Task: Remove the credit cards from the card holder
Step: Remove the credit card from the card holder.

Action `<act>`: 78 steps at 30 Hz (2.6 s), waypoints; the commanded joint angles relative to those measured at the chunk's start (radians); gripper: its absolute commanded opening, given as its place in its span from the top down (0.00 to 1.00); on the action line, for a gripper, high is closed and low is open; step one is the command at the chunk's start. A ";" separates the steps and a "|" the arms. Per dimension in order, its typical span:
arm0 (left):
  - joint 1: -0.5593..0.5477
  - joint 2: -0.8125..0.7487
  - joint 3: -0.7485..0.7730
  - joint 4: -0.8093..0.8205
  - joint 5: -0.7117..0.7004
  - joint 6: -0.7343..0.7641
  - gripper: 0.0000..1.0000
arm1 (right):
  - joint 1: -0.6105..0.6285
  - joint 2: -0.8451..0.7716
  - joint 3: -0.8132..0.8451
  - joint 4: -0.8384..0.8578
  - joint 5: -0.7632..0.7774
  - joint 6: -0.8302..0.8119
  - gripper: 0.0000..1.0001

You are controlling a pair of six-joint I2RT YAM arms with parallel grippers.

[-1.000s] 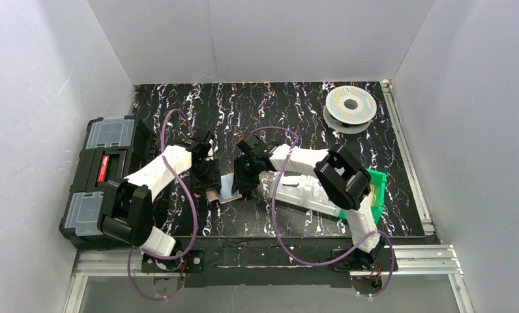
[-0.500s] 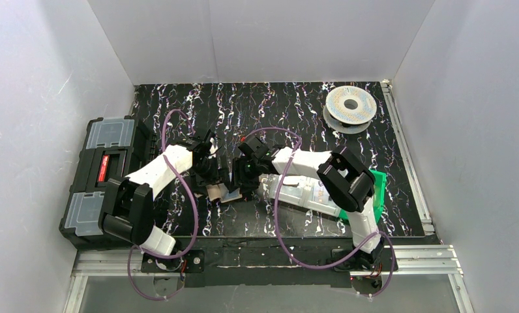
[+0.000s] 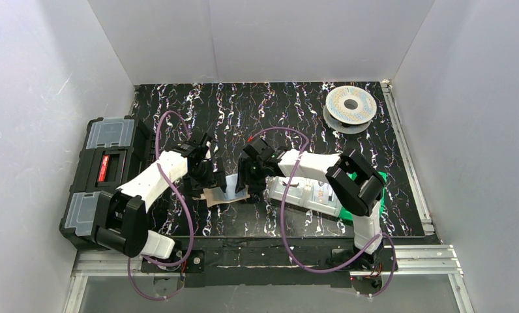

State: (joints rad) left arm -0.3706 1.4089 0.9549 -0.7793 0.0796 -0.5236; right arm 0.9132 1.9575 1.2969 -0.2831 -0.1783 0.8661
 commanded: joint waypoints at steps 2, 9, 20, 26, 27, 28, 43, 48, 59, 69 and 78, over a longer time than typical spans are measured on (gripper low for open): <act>-0.007 0.009 0.007 -0.007 0.016 0.027 0.09 | -0.008 -0.090 -0.017 -0.045 0.060 -0.008 0.39; -0.007 0.062 0.073 0.009 0.061 0.038 0.09 | -0.008 -0.109 -0.011 -0.062 0.075 -0.024 0.37; -0.006 0.106 0.049 0.049 0.052 -0.035 0.22 | -0.008 -0.072 0.016 -0.062 0.062 -0.044 0.38; -0.002 0.114 0.001 0.073 0.022 -0.047 0.22 | -0.008 -0.042 0.030 -0.065 0.055 -0.050 0.38; -0.002 0.115 -0.005 0.079 0.020 -0.050 0.22 | -0.008 -0.035 0.034 -0.068 0.055 -0.051 0.38; -0.002 0.116 -0.012 0.083 0.018 -0.052 0.22 | -0.008 -0.028 0.036 -0.068 0.055 -0.052 0.38; 0.002 0.134 -0.040 0.205 0.127 -0.081 0.26 | -0.015 0.055 0.049 -0.064 0.056 -0.070 0.54; 0.003 0.069 -0.027 0.233 0.160 -0.100 0.38 | -0.016 0.081 0.060 -0.064 0.030 -0.080 0.69; -0.005 0.063 0.050 0.242 0.233 -0.116 0.47 | -0.013 0.089 0.085 -0.072 -0.004 -0.093 0.74; -0.022 0.140 0.111 0.211 0.193 -0.115 0.41 | -0.018 0.018 0.044 -0.075 0.018 -0.076 0.63; -0.010 0.119 0.111 0.111 0.022 -0.110 0.40 | -0.019 -0.056 0.048 -0.100 0.045 -0.081 0.59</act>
State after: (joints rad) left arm -0.3896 1.5635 1.0626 -0.6118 0.1652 -0.6395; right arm 0.8925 1.9620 1.3258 -0.3619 -0.1581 0.7898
